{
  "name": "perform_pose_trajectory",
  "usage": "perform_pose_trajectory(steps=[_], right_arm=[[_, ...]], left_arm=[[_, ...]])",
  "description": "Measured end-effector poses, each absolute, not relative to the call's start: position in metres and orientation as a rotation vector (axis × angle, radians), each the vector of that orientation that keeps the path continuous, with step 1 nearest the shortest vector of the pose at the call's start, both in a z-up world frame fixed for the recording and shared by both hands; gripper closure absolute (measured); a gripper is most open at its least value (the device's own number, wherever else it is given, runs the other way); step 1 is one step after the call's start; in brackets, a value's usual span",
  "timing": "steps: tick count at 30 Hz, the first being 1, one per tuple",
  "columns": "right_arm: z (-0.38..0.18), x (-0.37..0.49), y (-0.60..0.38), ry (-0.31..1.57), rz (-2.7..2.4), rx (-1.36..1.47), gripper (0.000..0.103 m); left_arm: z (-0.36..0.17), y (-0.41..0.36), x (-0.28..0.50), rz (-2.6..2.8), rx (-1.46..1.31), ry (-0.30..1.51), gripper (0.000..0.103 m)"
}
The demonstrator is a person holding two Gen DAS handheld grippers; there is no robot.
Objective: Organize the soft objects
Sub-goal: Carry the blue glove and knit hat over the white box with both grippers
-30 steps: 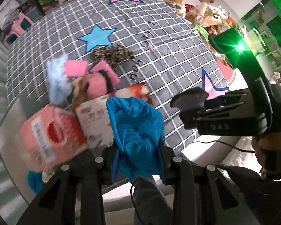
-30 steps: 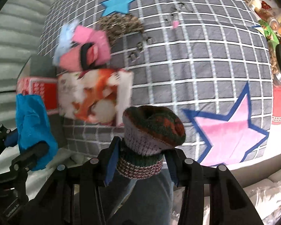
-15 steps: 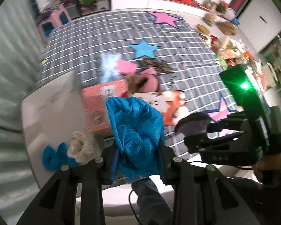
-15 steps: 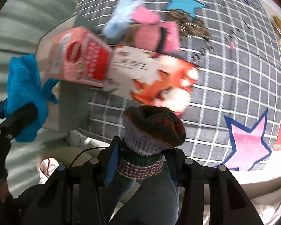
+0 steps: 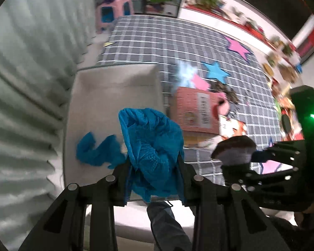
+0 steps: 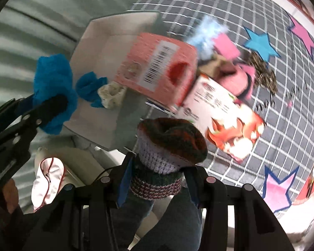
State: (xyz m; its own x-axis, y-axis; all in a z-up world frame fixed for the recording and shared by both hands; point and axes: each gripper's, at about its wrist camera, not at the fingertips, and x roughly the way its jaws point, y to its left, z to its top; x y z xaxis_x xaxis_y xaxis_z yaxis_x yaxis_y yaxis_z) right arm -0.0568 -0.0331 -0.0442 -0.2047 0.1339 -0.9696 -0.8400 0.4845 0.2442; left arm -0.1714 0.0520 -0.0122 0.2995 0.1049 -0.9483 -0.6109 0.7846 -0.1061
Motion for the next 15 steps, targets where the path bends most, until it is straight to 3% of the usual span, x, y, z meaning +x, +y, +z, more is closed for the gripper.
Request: perform_pose_trajectory(steps=[15], right_arm=[[-0.028,-0.095,0.028,1.423,1.147,-0.791,0.055]], left_arm=[[-0.034,0.09,-0.221,0.663,-0.665,1.183,0.066]])
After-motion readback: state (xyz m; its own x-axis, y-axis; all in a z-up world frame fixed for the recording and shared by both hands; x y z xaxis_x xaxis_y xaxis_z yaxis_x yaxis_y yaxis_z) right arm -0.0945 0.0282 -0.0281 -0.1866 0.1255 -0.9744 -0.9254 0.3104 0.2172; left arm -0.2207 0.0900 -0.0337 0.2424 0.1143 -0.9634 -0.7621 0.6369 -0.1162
